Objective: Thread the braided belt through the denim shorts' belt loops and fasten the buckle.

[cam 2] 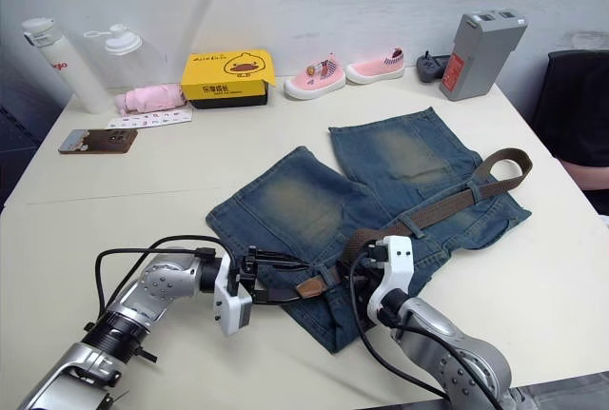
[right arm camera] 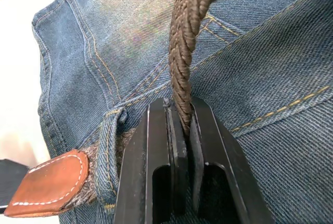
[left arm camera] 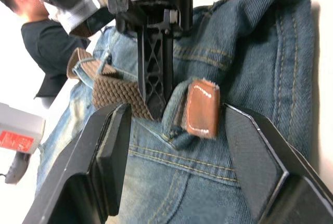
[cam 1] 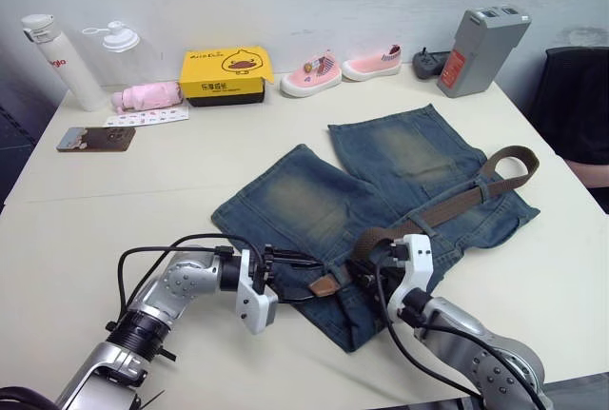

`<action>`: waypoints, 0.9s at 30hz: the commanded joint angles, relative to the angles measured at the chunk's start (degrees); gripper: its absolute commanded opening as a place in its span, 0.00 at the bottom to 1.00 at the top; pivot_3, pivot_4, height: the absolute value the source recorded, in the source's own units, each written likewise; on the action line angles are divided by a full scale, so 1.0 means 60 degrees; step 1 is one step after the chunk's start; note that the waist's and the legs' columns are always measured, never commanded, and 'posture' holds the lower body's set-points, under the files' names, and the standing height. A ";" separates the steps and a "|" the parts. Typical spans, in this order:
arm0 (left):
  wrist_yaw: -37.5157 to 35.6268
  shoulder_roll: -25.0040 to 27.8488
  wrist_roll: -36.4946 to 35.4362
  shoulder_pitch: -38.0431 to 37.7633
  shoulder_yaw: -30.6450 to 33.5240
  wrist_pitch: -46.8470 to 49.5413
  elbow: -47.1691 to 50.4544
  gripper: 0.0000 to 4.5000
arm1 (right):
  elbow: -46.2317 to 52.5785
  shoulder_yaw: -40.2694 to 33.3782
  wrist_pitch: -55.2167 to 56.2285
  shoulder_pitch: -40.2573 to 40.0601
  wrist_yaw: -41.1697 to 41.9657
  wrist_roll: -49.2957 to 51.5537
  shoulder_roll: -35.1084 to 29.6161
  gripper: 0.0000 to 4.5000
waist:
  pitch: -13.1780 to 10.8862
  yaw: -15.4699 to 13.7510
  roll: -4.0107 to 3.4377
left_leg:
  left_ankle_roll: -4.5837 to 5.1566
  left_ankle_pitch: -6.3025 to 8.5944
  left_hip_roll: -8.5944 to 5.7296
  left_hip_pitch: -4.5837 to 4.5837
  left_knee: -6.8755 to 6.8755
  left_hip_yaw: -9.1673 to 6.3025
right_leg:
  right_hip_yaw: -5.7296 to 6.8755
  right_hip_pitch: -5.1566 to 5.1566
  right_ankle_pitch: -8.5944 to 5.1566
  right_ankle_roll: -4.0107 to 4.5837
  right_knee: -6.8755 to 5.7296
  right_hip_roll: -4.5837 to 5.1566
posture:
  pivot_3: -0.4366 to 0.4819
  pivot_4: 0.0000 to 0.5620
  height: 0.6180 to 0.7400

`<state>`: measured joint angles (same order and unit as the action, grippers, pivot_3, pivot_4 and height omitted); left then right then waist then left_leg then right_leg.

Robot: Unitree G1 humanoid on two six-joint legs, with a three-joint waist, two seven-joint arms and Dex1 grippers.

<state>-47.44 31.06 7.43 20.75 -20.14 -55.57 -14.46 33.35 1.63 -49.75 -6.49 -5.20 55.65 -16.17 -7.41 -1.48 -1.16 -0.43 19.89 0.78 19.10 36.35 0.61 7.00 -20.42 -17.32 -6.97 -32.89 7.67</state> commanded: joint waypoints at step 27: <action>0.0375 0.0268 -0.0189 0.0080 -0.0130 0.0029 0.0033 0.00 | 0.2057 -0.2749 -0.0335 -0.0856 0.1566 0.1219 -0.4174 0.65 | -0.0021 -0.0014 -0.0024 | 0.0003 0.0001 0.0000 0.0008 -0.0003 0.0006 | 0.0005 0.0000 0.0000 0.0000 0.0014 -0.0004 | 0.48 0.27 0.77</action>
<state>-45.66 31.98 8.23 21.25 -21.31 -54.97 -14.45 44.56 -14.03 -52.49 -10.82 1.86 66.49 -39.21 -7.53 -1.56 -1.31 -0.41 19.90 0.77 19.15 36.34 0.66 7.02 -20.42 -17.32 -6.97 -32.80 7.66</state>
